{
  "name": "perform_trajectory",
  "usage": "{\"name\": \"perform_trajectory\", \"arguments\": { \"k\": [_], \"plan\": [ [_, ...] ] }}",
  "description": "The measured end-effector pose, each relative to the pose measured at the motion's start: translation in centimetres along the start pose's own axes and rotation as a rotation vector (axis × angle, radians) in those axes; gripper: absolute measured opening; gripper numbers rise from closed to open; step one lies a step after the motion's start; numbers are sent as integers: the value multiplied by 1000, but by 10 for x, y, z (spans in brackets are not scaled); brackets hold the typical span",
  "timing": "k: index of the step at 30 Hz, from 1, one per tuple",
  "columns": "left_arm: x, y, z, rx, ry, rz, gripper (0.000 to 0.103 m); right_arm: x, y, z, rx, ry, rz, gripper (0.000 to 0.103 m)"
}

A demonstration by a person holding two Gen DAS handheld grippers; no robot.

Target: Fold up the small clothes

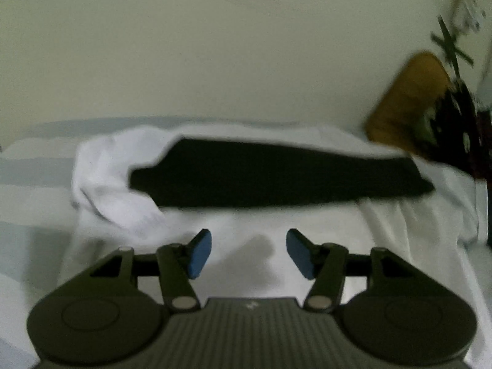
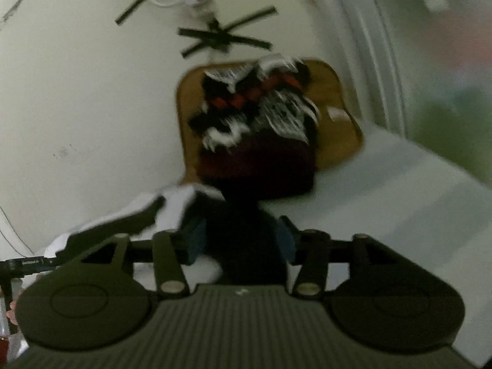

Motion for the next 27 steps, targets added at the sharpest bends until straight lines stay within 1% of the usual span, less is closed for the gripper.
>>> {"name": "perform_trajectory", "arguments": {
  "k": [1, 2, 3, 5, 8, 9, 10, 11, 12, 13, 14, 15, 18, 20, 22, 24, 25, 27],
  "plan": [
    [5, -1, -6, -3, 17, 7, 56, 4, -1, -7, -12, 17, -2, 58],
    [9, -7, -9, 22, 48, 29, 59, 8, 0, -14, -25, 32, -6, 58],
    [12, -7, -13, 30, 88, 56, 59, 10, 1, -19, -38, 44, -8, 58],
    [16, -14, -18, 47, 114, 73, 60, 12, 13, -28, -59, 53, -12, 58],
    [12, -18, -19, 57, 93, 59, 60, 11, 40, -19, -73, 47, -9, 58],
    [11, -18, -18, 60, 84, 59, 60, 10, 32, -21, -73, 45, -8, 58],
    [9, -19, -17, 60, 80, 62, 60, 7, 38, -19, -77, 37, -5, 55],
    [9, -19, -17, 61, 78, 68, 60, 4, 45, -19, -91, 18, -5, 21],
    [8, -19, -17, 61, 79, 70, 60, 1, 48, -21, -109, -1, -15, 8],
    [8, -18, -17, 61, 81, 73, 60, -1, 53, -20, -129, -11, -28, 8],
    [8, -17, -17, 62, 80, 73, 60, -5, 51, -16, -124, -13, -26, 7],
    [8, -18, -18, 62, 79, 71, 60, -13, 44, -10, -107, -21, 3, 7],
    [8, -19, -17, 65, 67, 62, 60, -46, 14, 21, -38, 2, 160, 7],
    [5, -20, -17, 70, 45, 42, 60, -69, 0, 47, 7, 6, 237, 7],
    [-3, -23, -16, 78, -4, 0, 60, -92, -6, 73, 28, 14, 304, 7],
    [-15, -27, -14, 85, -75, -64, 61, -118, 0, 94, 28, 17, 354, 7],
    [-22, -27, -12, 83, -116, -95, 61, -133, 6, 103, 22, 8, 368, 7],
    [-39, -30, -8, 85, -194, -132, 61, -168, 25, 113, 0, -30, 384, 7]
  ]
}}
Point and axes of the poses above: each gripper's, at about its wrist camera, not at the fingertips, and y roughly the way its jaws point, x to its right, z to its top, the point moved 6 cm from there along y, roughly the way its jaws point, and after that the axes turned 1 degree about -z, right-handed, at the moved point
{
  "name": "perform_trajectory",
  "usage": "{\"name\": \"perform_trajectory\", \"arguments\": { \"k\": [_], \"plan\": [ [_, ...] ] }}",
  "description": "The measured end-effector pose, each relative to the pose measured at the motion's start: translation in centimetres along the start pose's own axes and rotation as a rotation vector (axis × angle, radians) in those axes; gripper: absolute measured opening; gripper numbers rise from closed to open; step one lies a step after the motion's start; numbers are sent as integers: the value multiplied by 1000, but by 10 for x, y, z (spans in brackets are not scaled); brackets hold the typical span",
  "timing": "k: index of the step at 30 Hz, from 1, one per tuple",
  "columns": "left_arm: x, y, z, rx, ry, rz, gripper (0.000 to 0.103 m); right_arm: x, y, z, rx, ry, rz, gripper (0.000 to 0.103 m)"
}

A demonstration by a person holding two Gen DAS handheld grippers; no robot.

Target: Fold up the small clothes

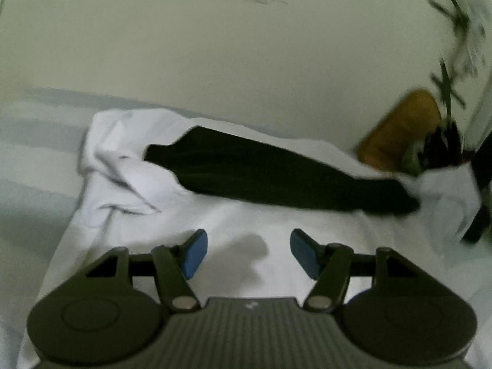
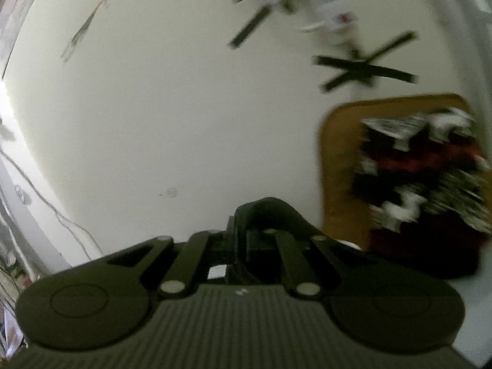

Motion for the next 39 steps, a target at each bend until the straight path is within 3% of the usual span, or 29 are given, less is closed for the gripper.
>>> {"name": "perform_trajectory", "arguments": {
  "k": [5, 7, 8, 9, 10, 11, 13, 15, 17, 20, 22, 24, 25, 27, 30, 32, 33, 34, 35, 36, 38, 39],
  "plan": [
    [-27, -20, 23, 98, -81, 11, 61, -70, 106, -20, -162, -107, 53, 11],
    [-36, -24, 28, 119, -101, 22, 61, -97, 158, -46, -268, -136, 77, 20],
    [-39, -24, 30, 119, -113, 20, 61, -109, 183, -63, -348, -150, 106, 39],
    [-43, -24, 30, 115, -130, 17, 61, -121, 205, -80, -433, -179, 130, 47],
    [-45, -23, 31, 109, -143, 16, 61, -130, 219, -95, -483, -218, 119, 46],
    [-46, -23, 31, 106, -150, 13, 61, -137, 224, -102, -499, -247, 114, 46],
    [-45, -24, 32, 108, -158, -3, 62, -146, 213, -97, -460, -271, 204, 45],
    [-40, -23, 32, 106, -148, -19, 67, -133, 189, -78, -372, -276, 213, 50],
    [-32, -20, 30, 93, -126, -36, 77, -99, 172, -59, -300, -272, 112, 53],
    [-19, -12, 25, 69, -89, -64, 79, -31, 149, -52, -266, -223, -57, 53],
    [-10, -5, 20, 58, -41, -43, 80, 9, 136, -58, -259, -193, -141, 52],
    [-2, 0, 16, 46, 13, -9, 80, 39, 129, -67, -251, -189, -205, 45],
    [1, 1, 15, 41, 33, 5, 80, 49, 129, -72, -253, -190, -225, 35],
    [7, 4, 17, 33, 52, 25, 81, 65, 137, -83, -275, -172, -238, 26],
    [21, 19, 28, 7, 71, 34, 86, 65, 161, -105, -342, -138, -168, 27],
    [31, 35, 36, -7, 113, 85, 87, 45, 183, -130, -442, -213, -111, 27],
    [34, 40, 37, -14, 132, 100, 86, 35, 189, -141, -447, -281, -97, 27],
    [38, 48, 38, -23, 155, 119, 76, 28, 190, -145, -424, -343, -99, 27],
    [41, 56, 38, -39, 182, 145, 45, 24, 190, -147, -429, -376, -89, 27],
    [43, 62, 36, -60, 204, 159, 28, 23, 188, -145, -431, -374, -70, 27],
    [46, 65, 35, -57, 223, 173, 11, 33, 175, -133, -414, -328, -29, 27],
    [47, 61, 35, -46, 224, 161, 11, 41, 165, -123, -377, -304, -38, 28]
  ]
}}
Point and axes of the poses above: each gripper's, at about its wrist camera, not at the fingertips, and y roughly the way its jaws point, x to its right, z to its top, the point moved 6 cm from there along y, roughly the way its jaws point, and after that the axes turned 1 degree about -z, right-handed, at the moved point
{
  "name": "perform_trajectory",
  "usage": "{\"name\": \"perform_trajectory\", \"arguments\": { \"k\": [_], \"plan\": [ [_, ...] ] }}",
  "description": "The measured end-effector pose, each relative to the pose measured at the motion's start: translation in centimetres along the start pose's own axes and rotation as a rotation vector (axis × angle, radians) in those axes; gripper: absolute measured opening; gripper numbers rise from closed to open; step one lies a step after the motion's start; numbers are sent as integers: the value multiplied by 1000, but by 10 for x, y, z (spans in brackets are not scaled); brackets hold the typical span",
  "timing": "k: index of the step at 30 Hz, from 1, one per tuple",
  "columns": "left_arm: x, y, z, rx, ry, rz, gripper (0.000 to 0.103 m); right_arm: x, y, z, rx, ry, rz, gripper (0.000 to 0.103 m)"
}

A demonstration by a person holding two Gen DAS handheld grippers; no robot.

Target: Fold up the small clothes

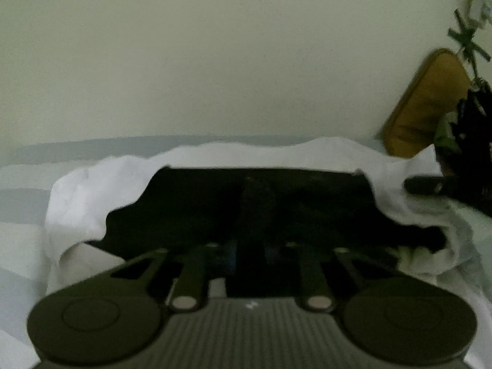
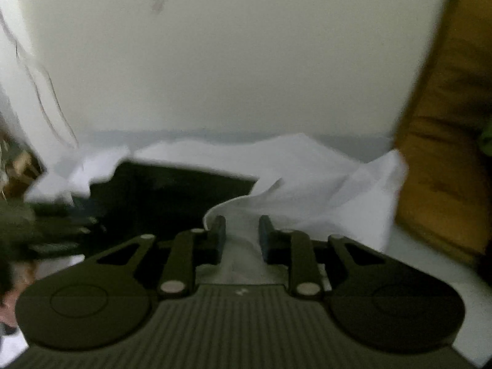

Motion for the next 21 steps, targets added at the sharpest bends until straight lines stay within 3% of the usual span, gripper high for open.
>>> {"name": "perform_trajectory", "arguments": {
  "k": [3, 6, 8, 10, 11, 12, 14, 16, 19, 21],
  "plan": [
    [-10, -27, 5, 78, -43, -30, 11, 35, -28, 10, 101, 80, -65, 29],
    [-43, -53, 7, 136, -162, -37, 11, 63, -36, 16, 122, 138, -124, 29],
    [-59, -54, 3, 131, -218, -5, 11, 70, -36, 14, 124, 144, -119, 29],
    [-67, -34, -11, 39, -226, 18, 13, 61, -24, 11, 117, 137, -86, 29],
    [-65, -22, -19, -13, -215, 13, 17, 46, -9, 11, 103, 126, -80, 29],
    [-61, -17, -24, -2, -189, 3, 19, 37, -1, 6, 77, 101, -82, 29],
    [-52, -21, -28, 23, -127, 6, 34, 22, 23, 3, 10, 16, -140, 29],
    [-47, -24, -30, 33, -107, -4, 44, 17, 21, 6, 10, -10, -181, 30],
    [-45, -27, -32, 44, -107, -13, 47, 8, -5, 9, 66, 20, -139, 39],
    [-50, -29, -32, 52, -137, -37, 48, -5, -24, 6, 93, 11, -77, 66]
  ]
}}
Point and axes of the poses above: each gripper's, at about its wrist camera, not at the fingertips, and y roughly the way its jaws point, x to its right, z to its top, the point moved 6 cm from there along y, roughly the way its jaws point, and after that the axes turned 1 degree about -z, right-handed, at the moved point
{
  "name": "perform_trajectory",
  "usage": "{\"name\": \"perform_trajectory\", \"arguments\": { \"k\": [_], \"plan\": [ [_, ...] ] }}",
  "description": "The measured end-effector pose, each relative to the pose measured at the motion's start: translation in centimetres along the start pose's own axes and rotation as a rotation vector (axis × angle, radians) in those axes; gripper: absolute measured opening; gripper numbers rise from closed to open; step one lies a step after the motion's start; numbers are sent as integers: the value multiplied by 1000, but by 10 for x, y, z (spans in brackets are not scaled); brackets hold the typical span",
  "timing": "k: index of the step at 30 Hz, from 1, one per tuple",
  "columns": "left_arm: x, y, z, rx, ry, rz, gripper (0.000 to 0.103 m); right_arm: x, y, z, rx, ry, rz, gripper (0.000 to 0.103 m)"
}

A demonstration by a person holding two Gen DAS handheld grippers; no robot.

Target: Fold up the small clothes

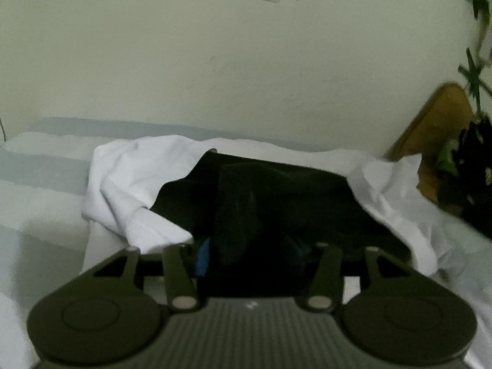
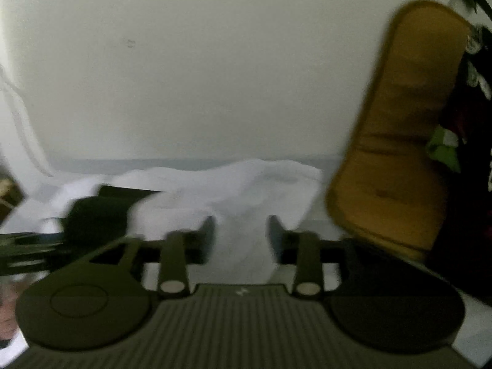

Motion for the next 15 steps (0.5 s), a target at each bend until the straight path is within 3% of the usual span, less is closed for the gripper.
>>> {"name": "perform_trajectory", "arguments": {
  "k": [2, 3, 5, 6, 9, 11, 13, 15],
  "plan": [
    [-5, -2, 1, 2, -42, -35, 45, -10, -11, -7, 1, 2, 55, 70],
    [3, 5, 5, -1, -55, -41, 44, -13, -2, -10, -29, 1, 62, 57],
    [4, 5, 4, -4, -48, -35, 41, -15, 20, -25, -135, 10, 47, 3],
    [3, 9, 5, -8, -38, -24, 40, -12, 25, -32, -162, 4, 33, 2],
    [9, 11, 2, -12, 14, 33, 40, 11, 14, -27, -57, 35, -82, 2],
    [22, 13, -1, -7, 101, 96, 44, 29, 16, -28, -55, 99, -126, 2],
    [31, 12, -3, 8, 166, 144, 45, 22, 14, -28, -63, 45, -150, 4],
    [30, 12, -4, 8, 167, 147, 48, 10, 8, -23, -57, -13, -173, 9]
  ]
}}
Point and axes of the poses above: each gripper's, at about its wrist camera, not at the fingertips, and y roughly the way its jaws point, x to its right, z to its top, the point moved 6 cm from there along y, roughly the way its jaws point, and after that the axes turned 1 degree about -z, right-handed, at the moved point
